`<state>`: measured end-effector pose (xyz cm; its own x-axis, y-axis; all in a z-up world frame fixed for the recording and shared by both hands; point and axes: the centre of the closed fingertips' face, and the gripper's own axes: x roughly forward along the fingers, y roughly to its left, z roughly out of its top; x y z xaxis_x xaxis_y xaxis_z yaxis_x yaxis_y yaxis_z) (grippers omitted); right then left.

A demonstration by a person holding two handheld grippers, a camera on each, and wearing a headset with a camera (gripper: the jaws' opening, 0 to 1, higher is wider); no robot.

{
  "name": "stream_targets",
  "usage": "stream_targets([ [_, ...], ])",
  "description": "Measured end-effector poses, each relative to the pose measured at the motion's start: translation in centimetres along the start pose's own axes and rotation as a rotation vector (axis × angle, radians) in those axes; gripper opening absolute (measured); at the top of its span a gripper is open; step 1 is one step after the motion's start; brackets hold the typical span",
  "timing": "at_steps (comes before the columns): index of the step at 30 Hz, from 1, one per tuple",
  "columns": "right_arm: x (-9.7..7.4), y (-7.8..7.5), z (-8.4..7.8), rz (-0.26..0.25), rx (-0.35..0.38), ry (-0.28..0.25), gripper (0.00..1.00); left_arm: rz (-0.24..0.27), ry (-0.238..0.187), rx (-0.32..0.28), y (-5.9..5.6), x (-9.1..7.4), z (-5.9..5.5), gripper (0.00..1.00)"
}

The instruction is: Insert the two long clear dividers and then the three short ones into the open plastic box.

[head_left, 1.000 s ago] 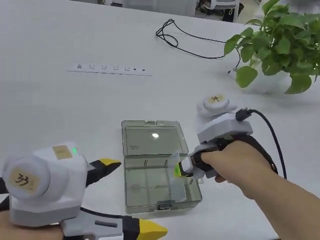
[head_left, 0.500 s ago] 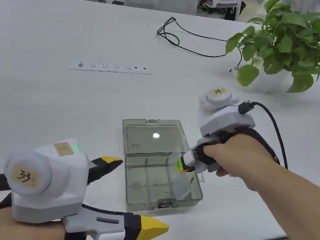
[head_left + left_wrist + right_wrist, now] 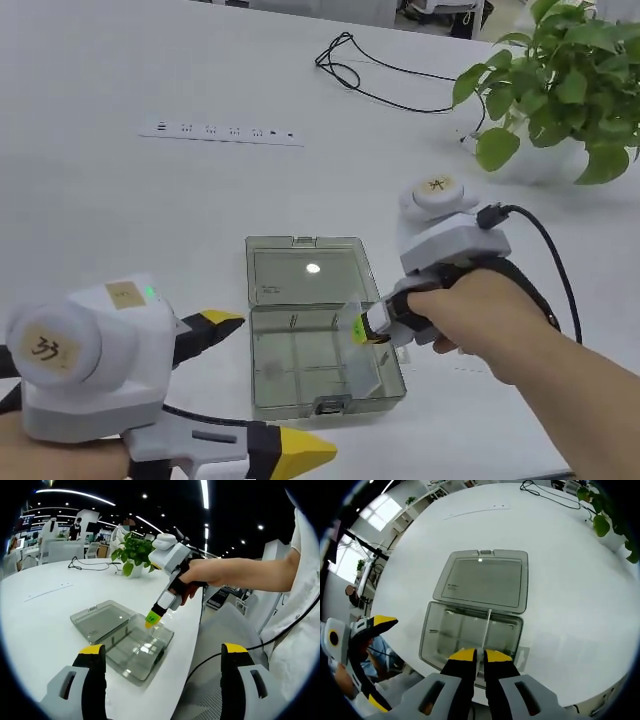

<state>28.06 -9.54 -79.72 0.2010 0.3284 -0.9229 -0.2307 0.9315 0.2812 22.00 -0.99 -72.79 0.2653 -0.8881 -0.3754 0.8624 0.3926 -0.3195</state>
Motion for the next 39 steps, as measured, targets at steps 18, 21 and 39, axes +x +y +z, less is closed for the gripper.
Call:
stream_targets([
  [18, 1.7, 0.8, -0.2, 0.038, -0.065, -0.034, 0.09, 0.003, 0.011, 0.019, 0.0, 0.0, -0.1, 1.00],
  [21, 1.8, 0.7, -0.3, 0.047, -0.052, -0.038, 0.09, 0.006, 0.012, 0.019, 0.1, -0.2, -0.1, 1.00],
  [39, 2.7, 0.6, -0.5, 0.086, -0.043, -0.055, 0.11, 0.029, 0.009, 0.018, 0.3, -0.4, 0.4, 1.00],
])
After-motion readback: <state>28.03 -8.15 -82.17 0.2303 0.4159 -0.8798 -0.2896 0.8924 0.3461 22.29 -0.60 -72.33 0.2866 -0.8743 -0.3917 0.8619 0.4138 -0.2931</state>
